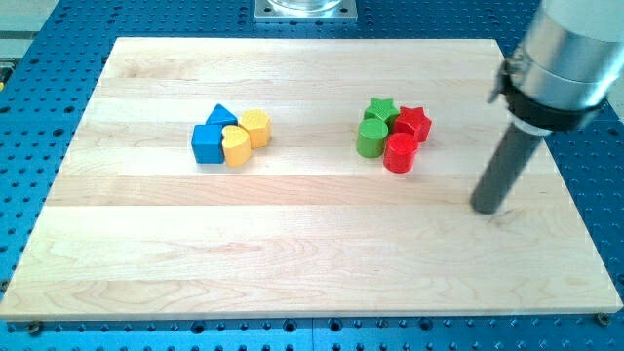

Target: Separate the green and red stars from each other

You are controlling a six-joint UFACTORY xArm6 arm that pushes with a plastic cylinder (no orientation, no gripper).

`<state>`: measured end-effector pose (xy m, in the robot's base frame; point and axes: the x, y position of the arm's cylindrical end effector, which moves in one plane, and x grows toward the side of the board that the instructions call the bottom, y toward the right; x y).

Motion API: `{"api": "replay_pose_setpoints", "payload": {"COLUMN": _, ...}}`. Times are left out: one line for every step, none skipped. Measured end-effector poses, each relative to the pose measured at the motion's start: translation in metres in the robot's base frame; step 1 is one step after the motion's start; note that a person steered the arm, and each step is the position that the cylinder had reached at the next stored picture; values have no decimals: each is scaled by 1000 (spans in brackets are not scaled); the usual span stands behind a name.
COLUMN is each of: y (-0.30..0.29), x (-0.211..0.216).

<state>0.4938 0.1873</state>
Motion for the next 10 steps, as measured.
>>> {"api": "replay_pose_setpoints", "payload": {"y": -25, "x": -78}}
{"api": "replay_pose_setpoints", "payload": {"y": -49, "x": -86}}
{"api": "replay_pose_setpoints", "payload": {"y": -64, "x": -86}}
{"api": "replay_pose_setpoints", "payload": {"y": -64, "x": -83}}
{"api": "replay_pose_setpoints", "payload": {"y": -66, "x": -109}}
{"api": "replay_pose_setpoints", "payload": {"y": -63, "x": -151}}
{"api": "replay_pose_setpoints", "payload": {"y": -62, "x": -151}}
{"api": "replay_pose_setpoints", "payload": {"y": -43, "x": -152}}
{"api": "replay_pose_setpoints", "payload": {"y": -18, "x": -167}}
{"api": "replay_pose_setpoints", "payload": {"y": -77, "x": -167}}
